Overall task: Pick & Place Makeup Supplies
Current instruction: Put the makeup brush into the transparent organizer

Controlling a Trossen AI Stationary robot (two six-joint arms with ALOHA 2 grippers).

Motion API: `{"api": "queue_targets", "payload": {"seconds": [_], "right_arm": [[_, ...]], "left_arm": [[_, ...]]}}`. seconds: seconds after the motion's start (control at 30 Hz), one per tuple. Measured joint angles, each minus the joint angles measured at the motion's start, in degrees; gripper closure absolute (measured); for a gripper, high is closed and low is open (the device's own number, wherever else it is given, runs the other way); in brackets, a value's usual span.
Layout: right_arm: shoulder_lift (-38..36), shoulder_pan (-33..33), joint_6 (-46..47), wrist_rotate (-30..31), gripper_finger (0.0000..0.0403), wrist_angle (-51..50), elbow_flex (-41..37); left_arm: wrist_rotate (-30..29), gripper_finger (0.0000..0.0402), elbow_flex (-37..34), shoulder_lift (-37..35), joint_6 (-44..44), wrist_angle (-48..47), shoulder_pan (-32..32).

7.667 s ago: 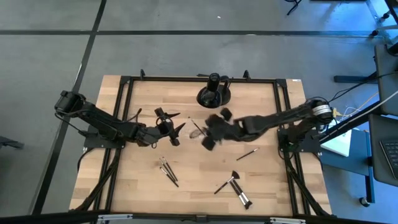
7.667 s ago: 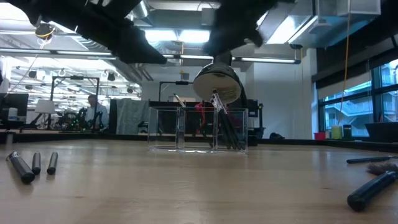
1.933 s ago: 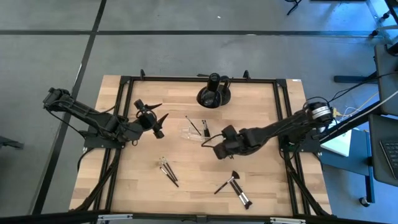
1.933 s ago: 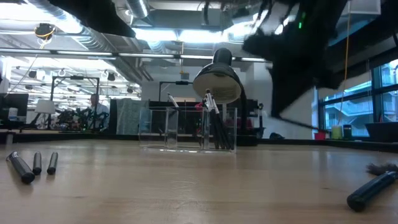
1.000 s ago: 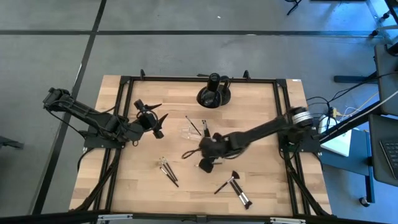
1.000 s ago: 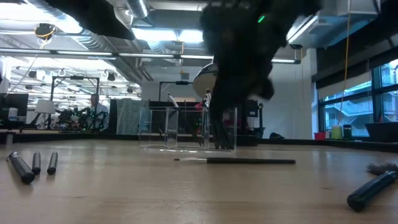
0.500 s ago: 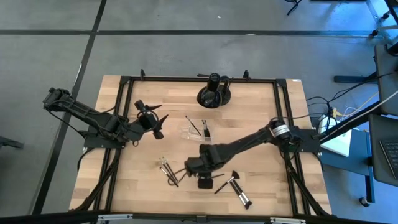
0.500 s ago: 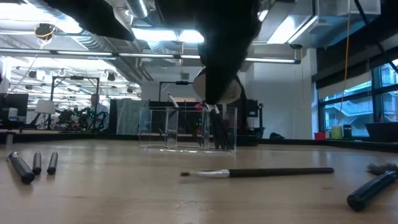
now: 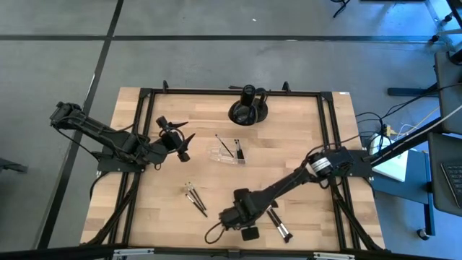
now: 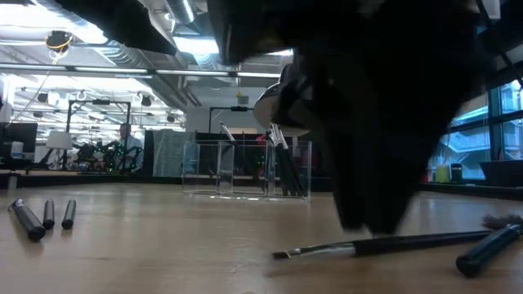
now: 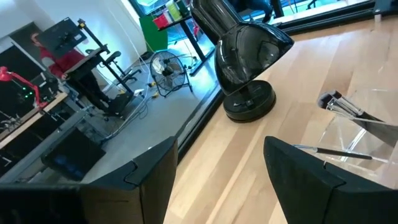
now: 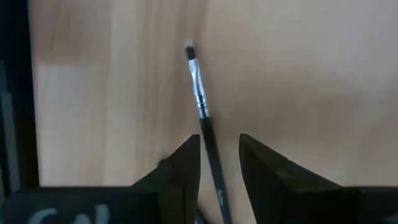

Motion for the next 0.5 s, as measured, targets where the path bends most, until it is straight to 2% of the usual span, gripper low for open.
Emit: {"api": "queue_targets", "payload": {"seconds": [0.2, 0.5], "right_arm": [[1.17, 0.59, 0.15, -0.42, 0.0303, 1.03, 0.03], [1.60, 0.69, -0.14, 4.94, 0.0368, 0.28, 0.16]], "left_arm": [[-0.15, 0.0167, 0.00, 0.00, 0.46, 0.01, 0.00], [-0.17, 0.0167, 0.00, 0.00, 0.59, -0.14, 0.00]]}}
